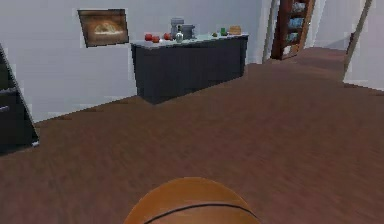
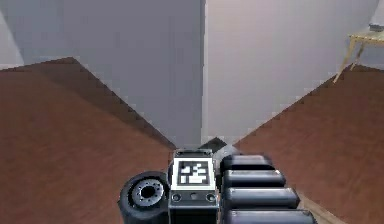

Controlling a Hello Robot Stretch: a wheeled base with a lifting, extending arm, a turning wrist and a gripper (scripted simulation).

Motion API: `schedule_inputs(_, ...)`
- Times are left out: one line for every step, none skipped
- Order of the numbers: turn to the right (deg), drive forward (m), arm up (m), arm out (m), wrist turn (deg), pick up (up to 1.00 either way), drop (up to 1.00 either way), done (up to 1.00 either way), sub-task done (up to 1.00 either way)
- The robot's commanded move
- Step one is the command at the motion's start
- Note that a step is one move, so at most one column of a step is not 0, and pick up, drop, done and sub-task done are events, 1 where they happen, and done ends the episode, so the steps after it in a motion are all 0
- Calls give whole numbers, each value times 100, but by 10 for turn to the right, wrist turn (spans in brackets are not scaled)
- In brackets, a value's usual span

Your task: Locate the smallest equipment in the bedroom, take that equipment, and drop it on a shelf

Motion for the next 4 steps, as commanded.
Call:
schedule_inputs(-30,0,0,0,0,0,0,0,0)
schedule_inputs(450,0,0,0,0,0,0,0,0)
schedule_inputs(450,0,0,0,0,0,0,0,0)
schedule_inputs(300,0,0,0,0,0,0,0,0)
